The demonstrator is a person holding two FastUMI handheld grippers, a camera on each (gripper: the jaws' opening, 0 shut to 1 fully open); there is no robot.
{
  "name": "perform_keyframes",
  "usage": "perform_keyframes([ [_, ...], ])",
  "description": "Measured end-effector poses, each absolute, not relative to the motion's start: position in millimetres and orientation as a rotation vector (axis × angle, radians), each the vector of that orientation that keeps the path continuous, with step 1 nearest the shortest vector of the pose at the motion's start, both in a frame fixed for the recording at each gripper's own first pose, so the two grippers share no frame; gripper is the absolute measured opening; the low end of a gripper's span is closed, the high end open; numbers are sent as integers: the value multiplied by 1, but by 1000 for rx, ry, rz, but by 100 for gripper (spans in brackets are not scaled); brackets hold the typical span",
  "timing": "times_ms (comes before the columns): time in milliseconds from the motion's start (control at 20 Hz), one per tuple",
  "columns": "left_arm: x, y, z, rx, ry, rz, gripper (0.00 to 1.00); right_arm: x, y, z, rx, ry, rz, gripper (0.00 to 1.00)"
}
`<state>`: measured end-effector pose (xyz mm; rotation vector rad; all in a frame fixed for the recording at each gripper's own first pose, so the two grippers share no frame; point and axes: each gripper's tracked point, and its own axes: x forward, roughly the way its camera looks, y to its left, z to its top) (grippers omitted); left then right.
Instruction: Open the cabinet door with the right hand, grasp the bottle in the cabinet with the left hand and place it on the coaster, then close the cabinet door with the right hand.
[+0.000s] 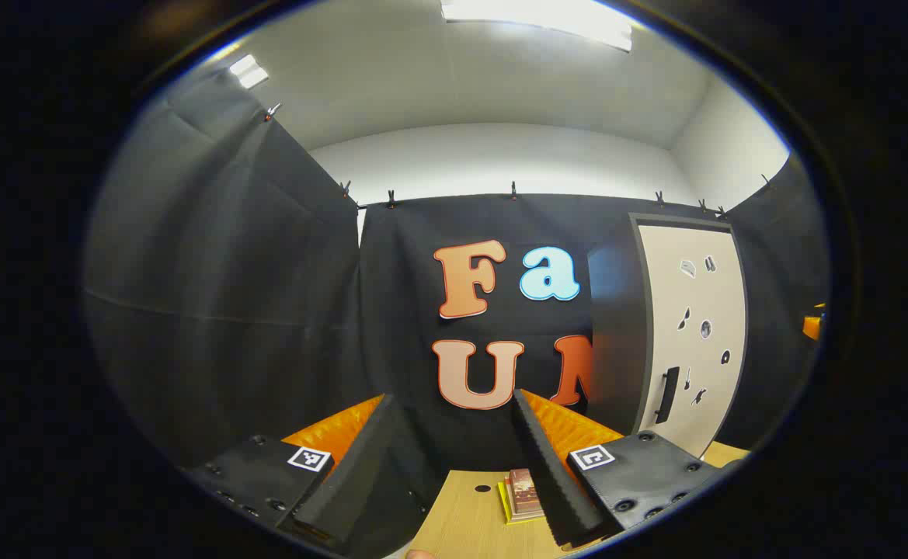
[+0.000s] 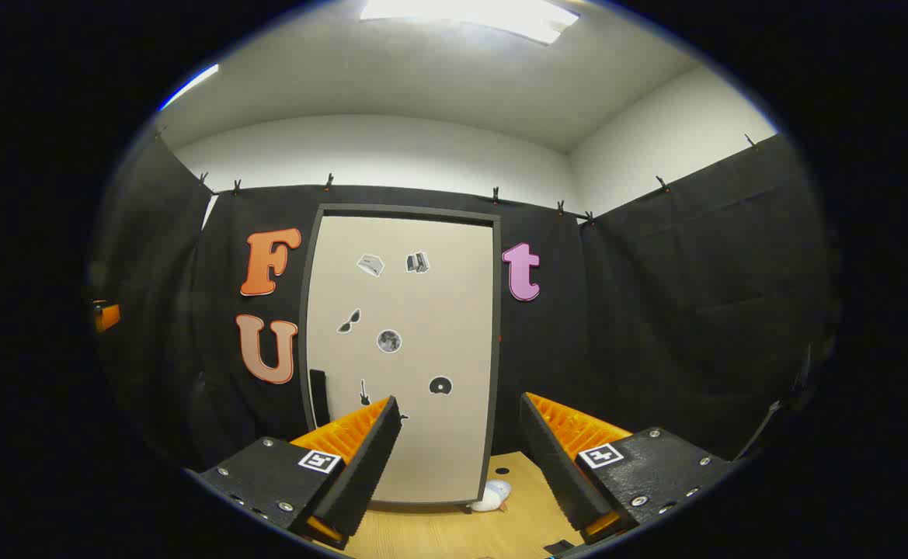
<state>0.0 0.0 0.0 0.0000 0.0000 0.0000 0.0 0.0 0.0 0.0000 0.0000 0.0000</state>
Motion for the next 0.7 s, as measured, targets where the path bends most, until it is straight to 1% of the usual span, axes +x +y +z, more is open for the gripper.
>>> perform_keyframes([
  [350,-2,1,3,6,-8,24,96,3,-7,-1,8,7,-6,95],
  [400,-2,1,3,8,-9,24,96,4,-7,-1,6,8,-6,95],
  [450,-3,0,4,9,-11,23,99,4,-7,-2,4,9,-6,95],
  [500,-3,0,4,12,-13,23,96,5,-6,-2,2,11,-6,95],
  [550,-3,0,4,14,-15,25,99,5,-5,-2,1,12,-5,95],
  [600,-3,-1,4,16,-18,26,96,7,-5,-3,-1,13,-3,95],
  [650,-4,-1,5,17,-20,27,96,8,-4,-3,-2,14,-2,95],
  [700,-4,-1,4,17,-20,28,99,9,-3,-4,-4,15,0,95],
])
